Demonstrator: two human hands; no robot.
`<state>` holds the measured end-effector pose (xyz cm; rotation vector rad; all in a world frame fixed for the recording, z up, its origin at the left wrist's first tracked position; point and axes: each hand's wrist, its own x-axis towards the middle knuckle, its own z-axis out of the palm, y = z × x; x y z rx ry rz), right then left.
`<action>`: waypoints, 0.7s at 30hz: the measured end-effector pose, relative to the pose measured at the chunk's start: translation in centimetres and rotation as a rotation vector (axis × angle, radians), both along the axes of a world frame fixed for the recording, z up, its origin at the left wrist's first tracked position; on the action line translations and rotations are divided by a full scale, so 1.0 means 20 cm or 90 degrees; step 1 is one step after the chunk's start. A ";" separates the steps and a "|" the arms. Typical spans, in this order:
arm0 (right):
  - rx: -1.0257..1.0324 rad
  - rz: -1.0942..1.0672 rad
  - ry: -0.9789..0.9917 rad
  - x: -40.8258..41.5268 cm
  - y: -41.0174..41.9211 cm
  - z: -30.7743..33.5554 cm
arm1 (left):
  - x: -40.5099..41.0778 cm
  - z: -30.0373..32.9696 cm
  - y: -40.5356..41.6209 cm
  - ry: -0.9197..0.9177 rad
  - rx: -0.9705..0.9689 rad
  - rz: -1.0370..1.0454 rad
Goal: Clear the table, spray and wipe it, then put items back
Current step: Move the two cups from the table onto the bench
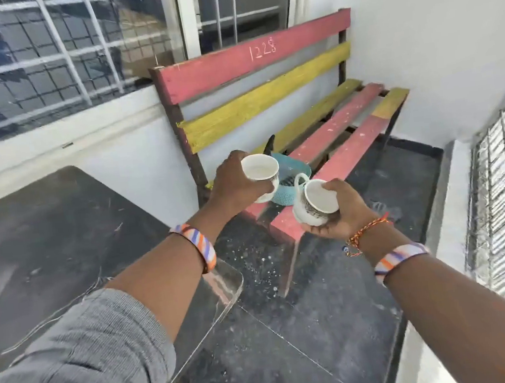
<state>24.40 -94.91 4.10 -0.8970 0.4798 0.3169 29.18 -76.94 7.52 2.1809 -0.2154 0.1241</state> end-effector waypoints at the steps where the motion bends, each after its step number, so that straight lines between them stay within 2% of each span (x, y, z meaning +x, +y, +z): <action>1: -0.014 -0.023 0.021 0.01 -0.07 -0.02 | 0.03 -0.01 -0.06 0.005 0.011 -0.008; 8: -0.039 -0.120 0.087 0.28 -0.49 -0.14 | 0.41 -0.13 -0.50 0.019 0.015 -0.041; 21: -0.149 -0.126 0.178 1.27 -1.18 -0.19 | 1.38 -0.30 -1.20 0.090 0.091 -0.052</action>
